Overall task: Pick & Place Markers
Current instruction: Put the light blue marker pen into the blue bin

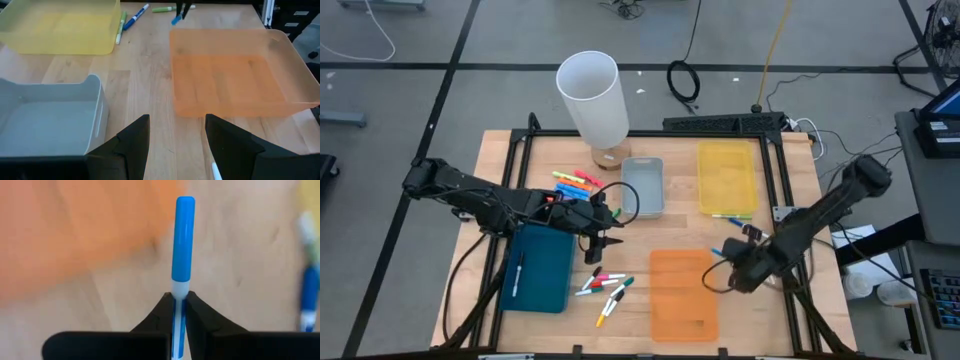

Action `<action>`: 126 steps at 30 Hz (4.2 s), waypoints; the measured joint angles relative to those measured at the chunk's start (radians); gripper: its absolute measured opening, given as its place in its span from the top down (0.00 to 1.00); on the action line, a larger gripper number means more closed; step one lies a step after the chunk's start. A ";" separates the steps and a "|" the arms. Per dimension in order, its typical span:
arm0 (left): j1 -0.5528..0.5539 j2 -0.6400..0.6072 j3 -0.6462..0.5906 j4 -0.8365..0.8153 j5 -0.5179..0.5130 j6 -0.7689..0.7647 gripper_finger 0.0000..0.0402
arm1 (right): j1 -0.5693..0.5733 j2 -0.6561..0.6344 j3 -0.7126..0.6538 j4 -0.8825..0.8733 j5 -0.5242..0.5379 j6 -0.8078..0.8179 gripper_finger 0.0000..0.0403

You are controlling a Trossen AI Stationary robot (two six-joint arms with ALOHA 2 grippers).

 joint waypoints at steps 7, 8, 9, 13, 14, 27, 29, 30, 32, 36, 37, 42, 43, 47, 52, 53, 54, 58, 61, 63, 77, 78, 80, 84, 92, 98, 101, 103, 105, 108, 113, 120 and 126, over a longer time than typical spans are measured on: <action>0.000 0.000 0.000 0.010 -0.008 0.004 0.51 | 0.013 -0.170 0.001 0.069 0.235 -0.107 0.96; 0.000 0.000 0.000 0.018 -0.010 0.007 0.51 | 0.013 -0.185 0.001 0.094 0.277 -0.141 0.96; 0.000 0.000 0.000 0.032 -0.010 0.012 0.51 | 0.013 -0.196 0.001 0.128 0.326 -0.180 0.96; 0.000 0.001 0.000 0.139 -0.010 0.048 0.51 | 0.001 -0.208 -0.015 0.362 0.470 -0.415 0.97; 0.000 0.008 0.000 0.185 -0.011 0.056 0.51 | -0.007 -0.207 -0.026 0.447 0.483 -0.495 0.97; -0.005 0.288 0.002 0.821 -0.023 0.188 0.51 | -0.163 -0.150 -0.282 1.585 0.239 -1.169 0.97; -0.004 0.322 0.002 0.878 -0.024 0.188 0.51 | -0.183 -0.143 -0.292 1.604 0.203 -1.165 0.97; -0.004 0.339 0.002 0.907 -0.024 0.183 0.51 | -0.192 -0.139 -0.293 1.604 0.191 -1.157 0.97; -0.004 0.369 0.007 0.951 -0.023 0.176 0.51 | -0.202 -0.127 -0.293 1.608 0.178 -1.155 0.97; 0.000 0.419 0.062 0.950 -0.024 0.175 0.51 | -0.213 -0.095 -0.293 1.658 0.126 -1.154 0.97; 0.001 0.430 0.079 0.947 -0.024 0.169 0.51 | -0.217 -0.086 -0.293 1.670 0.115 -1.159 0.97; 0.010 0.494 0.196 0.879 -0.024 0.156 0.51 | -0.224 -0.064 -0.293 1.694 0.114 -1.173 0.97; 0.010 0.507 0.217 0.852 -0.023 0.158 0.51 | -0.224 -0.064 -0.293 1.694 0.114 -1.176 0.97; 0.012 0.537 0.274 0.761 -0.020 0.166 0.51 | -0.220 -0.064 -0.293 1.702 0.112 -1.179 0.97; 0.018 0.551 0.285 0.760 -0.023 0.178 0.51 | -0.216 -0.064 -0.293 1.702 0.109 -1.189 0.97; 0.018 0.551 0.285 0.761 -0.023 0.183 0.51 | -0.216 -0.064 -0.293 1.702 0.109 -1.189 0.97; 0.018 0.551 0.285 0.764 -0.023 0.189 0.51 | -0.216 -0.064 -0.293 1.701 0.108 -1.189 0.97; 0.008 0.551 0.285 0.787 -0.023 0.242 0.59 | -0.216 -0.064 -0.293 1.701 0.087 -1.187 0.97; 0.001 0.550 0.285 0.814 -0.021 0.275 0.73 | -0.216 -0.064 -0.293 1.701 0.088 -1.186 0.97; -0.001 0.550 0.285 0.815 0.007 0.283 0.87 | -0.216 -0.064 -0.293 1.695 0.085 -1.185 0.97; -0.036 0.379 0.284 0.524 -0.071 0.276 0.92 | -0.209 -0.120 -0.293 1.535 0.097 -1.077 0.55; -0.047 0.353 0.286 0.476 -0.096 0.261 0.92 | -0.205 -0.138 -0.294 1.514 0.098 -1.058 0.51; -0.079 0.292 0.283 0.320 -0.154 0.214 0.92 | -0.198 -0.176 -0.291 1.482 0.097 -1.022 0.47; -0.160 0.184 0.284 0.015 -0.259 0.020 0.92 | -0.172 -0.246 -0.293 1.329 0.096 -0.956 0.45; -0.363 0.118 0.285 -0.543 -0.438 -0.619 0.92 | -0.085 -0.354 -0.293 1.206 0.091 -0.896 0.51; -0.513 0.147 0.283 -0.881 -0.418 -1.229 0.92 | -0.065 -0.368 -0.292 1.207 0.091 -0.931 0.53; -0.566 0.163 0.282 -1.050 -0.362 -1.537 0.92 | -0.065 -0.368 -0.292 1.218 0.092 -0.955 0.54; -0.583 0.180 0.266 -1.101 -0.281 -1.706 0.92 | -0.065 -0.369 -0.292 1.235 0.091 -0.982 0.55; -0.600 0.190 0.235 -1.097 -0.197 -1.814 0.92 | -0.065 -0.374 -0.292 1.261 0.091 -1.009 0.55; -0.609 0.203 0.173 -1.036 -0.081 -1.911 0.92 | -0.065 -0.382 -0.292 1.304 0.091 -1.061 0.55; -0.609 0.205 0.048 -0.804 0.025 -1.943 0.92 | -0.066 -0.389 -0.292 1.340 0.091 -1.140 0.55; -0.609 0.205 0.000 -0.743 0.030 -1.975 0.89 | -0.090 -0.388 -0.292 1.361 0.091 -1.209 0.55; -0.611 0.204 0.000 -0.750 0.027 -1.941 0.88 | -0.109 -0.388 -0.292 1.356 0.091 -1.194 0.55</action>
